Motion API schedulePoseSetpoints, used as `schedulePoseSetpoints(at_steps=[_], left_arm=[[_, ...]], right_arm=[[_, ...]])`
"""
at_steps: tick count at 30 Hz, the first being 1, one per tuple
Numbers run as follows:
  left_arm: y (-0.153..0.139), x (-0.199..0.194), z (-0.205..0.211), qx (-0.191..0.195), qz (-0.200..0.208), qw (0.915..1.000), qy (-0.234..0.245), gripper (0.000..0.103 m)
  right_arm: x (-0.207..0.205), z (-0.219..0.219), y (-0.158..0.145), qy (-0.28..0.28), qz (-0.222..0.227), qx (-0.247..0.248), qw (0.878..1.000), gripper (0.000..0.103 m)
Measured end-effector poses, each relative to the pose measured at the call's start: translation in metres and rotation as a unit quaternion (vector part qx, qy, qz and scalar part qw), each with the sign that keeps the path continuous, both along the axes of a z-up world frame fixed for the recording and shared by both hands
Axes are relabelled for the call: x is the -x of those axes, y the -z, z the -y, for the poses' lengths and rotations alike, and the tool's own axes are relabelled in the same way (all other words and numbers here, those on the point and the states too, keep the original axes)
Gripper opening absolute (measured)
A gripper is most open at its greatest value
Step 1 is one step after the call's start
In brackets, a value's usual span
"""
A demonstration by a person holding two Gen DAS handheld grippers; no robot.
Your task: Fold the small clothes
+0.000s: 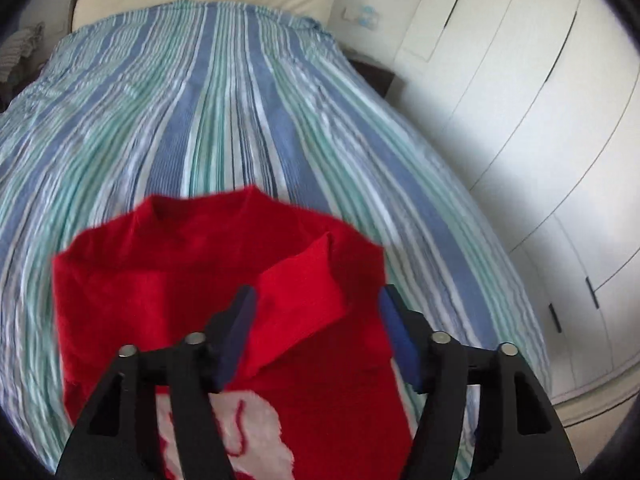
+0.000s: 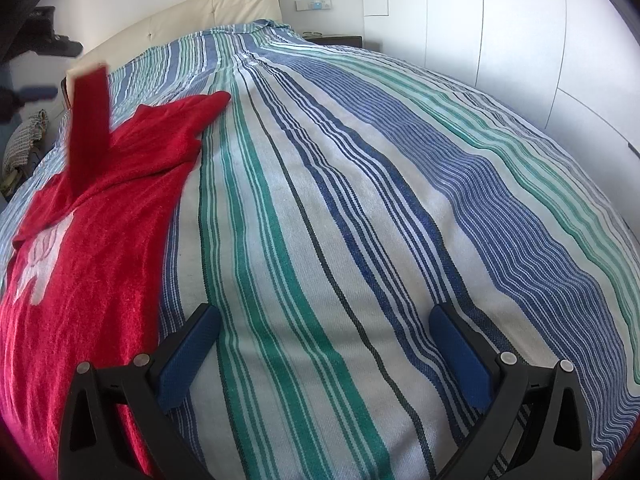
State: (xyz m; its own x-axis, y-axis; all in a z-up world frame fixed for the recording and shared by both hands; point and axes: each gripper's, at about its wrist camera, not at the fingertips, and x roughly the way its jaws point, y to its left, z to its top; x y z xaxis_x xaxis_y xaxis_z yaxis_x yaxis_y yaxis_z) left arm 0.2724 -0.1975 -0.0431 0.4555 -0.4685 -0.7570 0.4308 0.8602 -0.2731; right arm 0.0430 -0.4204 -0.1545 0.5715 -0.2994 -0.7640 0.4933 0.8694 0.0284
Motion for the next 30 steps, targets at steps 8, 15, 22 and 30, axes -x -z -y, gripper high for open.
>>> schedulePoseSetpoints(at_steps=[8,15,22,30], left_arm=[[0.037,0.073,-0.111,-0.024,0.013,0.9996,0.007,0.072],[0.085,0.034,-0.217,-0.075,-0.015,0.9952,-0.061,0.072],[0.102,-0.010,-0.191,-0.128,0.037,0.9870,-0.090,0.013],[0.112,-0.006,-0.222,-0.070,0.004,0.9899,-0.123,0.013]], right_arm=[[0.000,-0.001,0.001,0.000,0.001,0.001,1.000,0.103],[-0.001,-0.002,0.001,0.000,-0.001,0.005,1.000,0.103],[-0.001,-0.004,0.001,0.000,-0.001,0.006,1.000,0.103],[0.000,-0.004,0.001,0.000,-0.002,0.008,1.000,0.103]])
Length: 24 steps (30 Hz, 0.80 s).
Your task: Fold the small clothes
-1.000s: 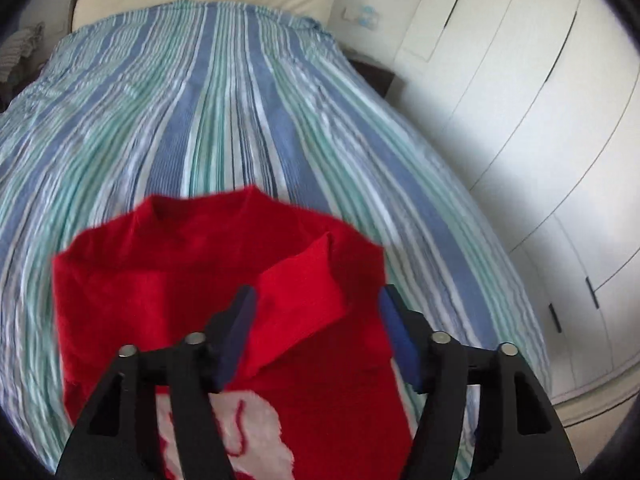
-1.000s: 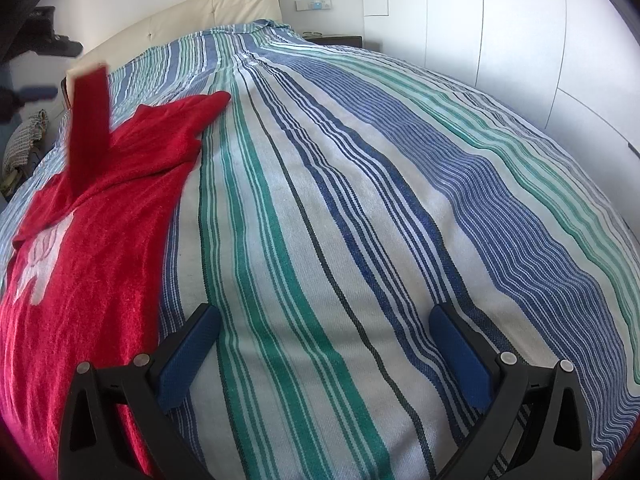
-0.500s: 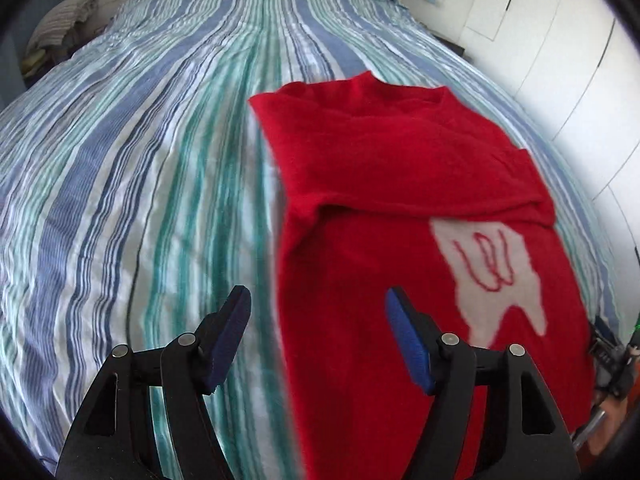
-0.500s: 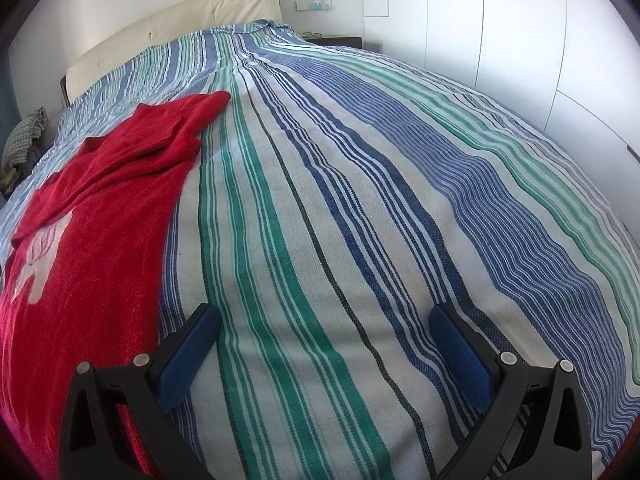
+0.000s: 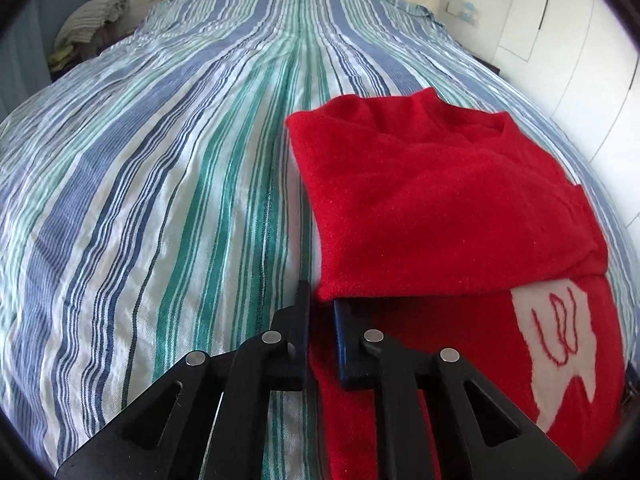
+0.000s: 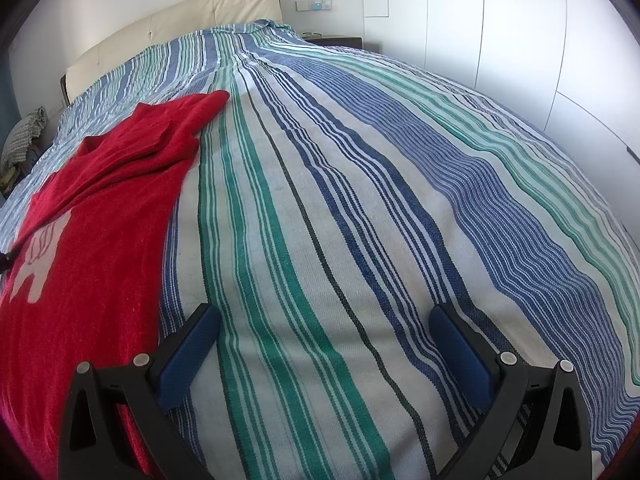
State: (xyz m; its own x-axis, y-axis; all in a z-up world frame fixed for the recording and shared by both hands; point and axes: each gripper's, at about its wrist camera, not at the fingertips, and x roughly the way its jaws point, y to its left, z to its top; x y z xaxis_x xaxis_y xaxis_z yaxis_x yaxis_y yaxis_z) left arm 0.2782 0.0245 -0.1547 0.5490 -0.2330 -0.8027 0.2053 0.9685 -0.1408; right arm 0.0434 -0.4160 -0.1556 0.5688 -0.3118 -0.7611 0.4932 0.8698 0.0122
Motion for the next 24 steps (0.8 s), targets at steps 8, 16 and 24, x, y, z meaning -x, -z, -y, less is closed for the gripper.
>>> schedulePoseSetpoints(at_steps=[8,16,24], left_arm=[[-0.008,0.021,-0.024,0.026,-0.021,0.9994,-0.008,0.058],[-0.023,0.145,-0.059,0.071,-0.022,0.9958,-0.052,0.088],[-0.035,0.181,-0.057,0.096,-0.026,0.9927,-0.068,0.089]], right_arm=[[0.000,0.000,0.000,0.000,0.000,0.000,1.000,0.103],[0.000,0.000,0.000,0.000,0.000,0.000,1.000,0.103],[0.000,-0.001,0.000,0.000,0.000,-0.001,1.000,0.103]])
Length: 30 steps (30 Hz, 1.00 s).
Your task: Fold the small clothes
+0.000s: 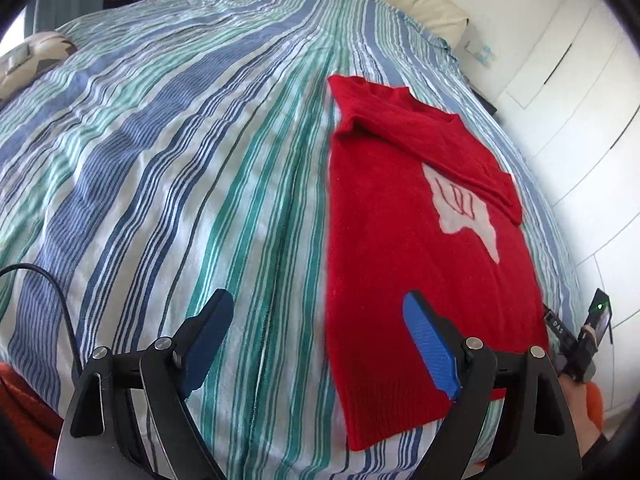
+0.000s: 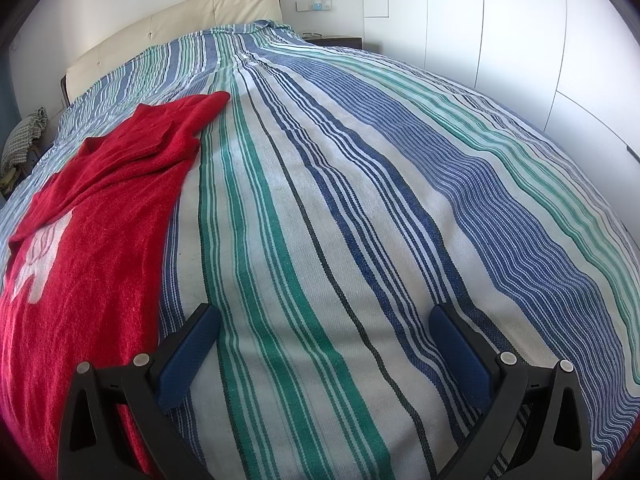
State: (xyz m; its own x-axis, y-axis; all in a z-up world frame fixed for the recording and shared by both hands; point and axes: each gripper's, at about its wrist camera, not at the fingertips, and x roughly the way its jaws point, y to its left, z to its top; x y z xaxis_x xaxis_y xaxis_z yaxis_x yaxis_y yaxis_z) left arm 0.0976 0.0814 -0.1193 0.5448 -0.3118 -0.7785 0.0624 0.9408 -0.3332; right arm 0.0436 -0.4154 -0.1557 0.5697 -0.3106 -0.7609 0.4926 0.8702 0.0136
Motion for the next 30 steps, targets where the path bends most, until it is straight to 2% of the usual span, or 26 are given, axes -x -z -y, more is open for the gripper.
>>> schedulePoseSetpoints(at_steps=[5,10,24,30], left_arm=[[0.004,0.004,-0.004,-0.026,0.014,0.9995,-0.011,0.089],[0.016,0.008,-0.012,-0.027,0.006,0.9993,-0.024,0.089],[0.023,0.006,-0.020,-0.037,0.003,0.9985,-0.040,0.089],[0.025,0.004,-0.021,-0.055,0.005,0.9976,-0.042,0.090]], right_arm=[[0.000,0.000,0.000,-0.001,0.002,-0.001,1.000,0.103],[0.001,0.000,-0.002,-0.002,0.005,-0.005,1.000,0.103],[0.002,0.000,-0.001,-0.002,0.005,-0.005,1.000,0.103],[0.002,-0.001,-0.001,-0.002,0.004,-0.004,1.000,0.103]])
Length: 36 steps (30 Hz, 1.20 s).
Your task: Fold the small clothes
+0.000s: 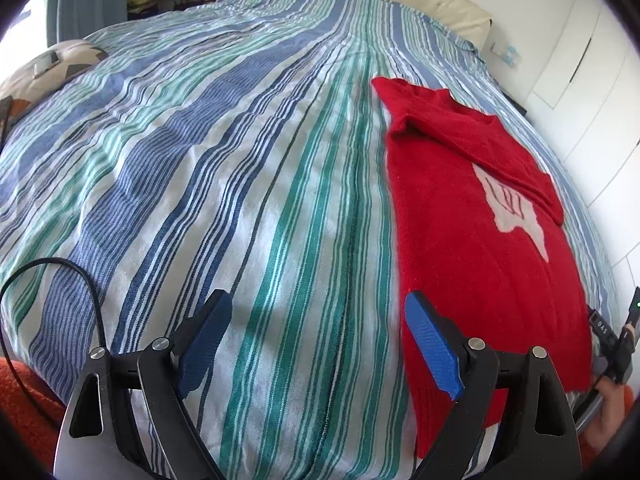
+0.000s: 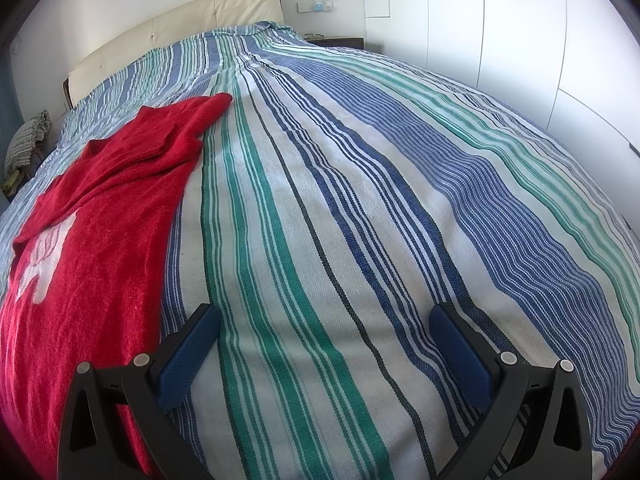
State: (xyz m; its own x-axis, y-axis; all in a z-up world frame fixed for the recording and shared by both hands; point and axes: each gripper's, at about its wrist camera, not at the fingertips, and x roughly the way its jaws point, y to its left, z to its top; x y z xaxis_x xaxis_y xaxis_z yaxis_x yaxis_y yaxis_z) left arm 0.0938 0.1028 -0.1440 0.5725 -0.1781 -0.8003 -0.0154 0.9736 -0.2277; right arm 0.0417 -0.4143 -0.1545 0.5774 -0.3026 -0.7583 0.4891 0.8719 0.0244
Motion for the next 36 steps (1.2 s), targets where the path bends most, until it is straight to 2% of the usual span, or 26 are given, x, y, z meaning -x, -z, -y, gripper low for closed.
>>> schedulePoseSetpoints(at_steps=[9,11,15,19,23,24,25,27,29,32,33,34,35,36], left_arm=[[0.001,0.001,0.001,-0.005,-0.010,0.9999,-0.001,0.090],[-0.005,0.004,0.001,0.008,-0.011,0.9999,0.002,0.090],[-0.020,0.016,0.006,0.059,-0.016,0.9973,0.039,0.090],[-0.013,0.030,0.023,0.093,-0.044,0.9908,0.087,0.090],[0.000,0.031,0.042,0.101,-0.074,0.9844,0.123,0.087],[0.003,0.029,0.044,0.110,-0.079,0.9822,0.130,0.082],[0.006,0.028,0.046,0.120,-0.086,0.9799,0.134,0.075],[0.011,0.028,0.049,0.133,-0.100,0.9763,0.139,0.064],[0.012,0.029,0.054,0.131,-0.106,0.9744,0.149,0.053],[0.016,0.030,0.058,0.132,-0.118,0.9721,0.154,0.040],[0.018,0.029,0.059,0.133,-0.124,0.9716,0.152,0.033],[0.021,0.028,0.060,0.134,-0.130,0.9709,0.150,0.026],[0.023,0.027,0.060,0.135,-0.135,0.9705,0.147,0.020],[0.025,0.026,0.059,0.136,-0.141,0.9704,0.140,0.007]], right_arm=[[0.003,0.000,-0.003,-0.007,0.005,-0.013,1.000,0.103],[0.006,0.003,-0.010,-0.021,0.004,-0.028,0.999,0.103],[0.032,0.014,-0.042,-0.019,0.042,-0.077,0.996,0.102],[0.053,0.014,-0.076,-0.075,0.061,-0.170,0.981,0.102],[0.064,-0.003,-0.077,-0.151,0.027,-0.260,0.953,0.101],[0.065,-0.008,-0.070,-0.166,0.007,-0.285,0.944,0.098],[0.065,-0.012,-0.061,-0.174,-0.012,-0.309,0.935,0.090],[0.066,-0.020,-0.042,-0.179,-0.044,-0.340,0.922,0.080],[0.066,-0.030,-0.026,-0.185,-0.067,-0.345,0.917,0.076],[0.062,-0.044,-0.021,-0.204,-0.070,-0.353,0.911,0.069],[0.059,-0.049,-0.021,-0.210,-0.071,-0.354,0.909,0.063],[0.057,-0.052,-0.019,-0.214,-0.077,-0.350,0.909,0.052],[0.054,-0.055,-0.015,-0.213,-0.086,-0.344,0.911,0.033],[0.052,-0.055,-0.009,-0.201,-0.100,-0.334,0.915,0.020]])
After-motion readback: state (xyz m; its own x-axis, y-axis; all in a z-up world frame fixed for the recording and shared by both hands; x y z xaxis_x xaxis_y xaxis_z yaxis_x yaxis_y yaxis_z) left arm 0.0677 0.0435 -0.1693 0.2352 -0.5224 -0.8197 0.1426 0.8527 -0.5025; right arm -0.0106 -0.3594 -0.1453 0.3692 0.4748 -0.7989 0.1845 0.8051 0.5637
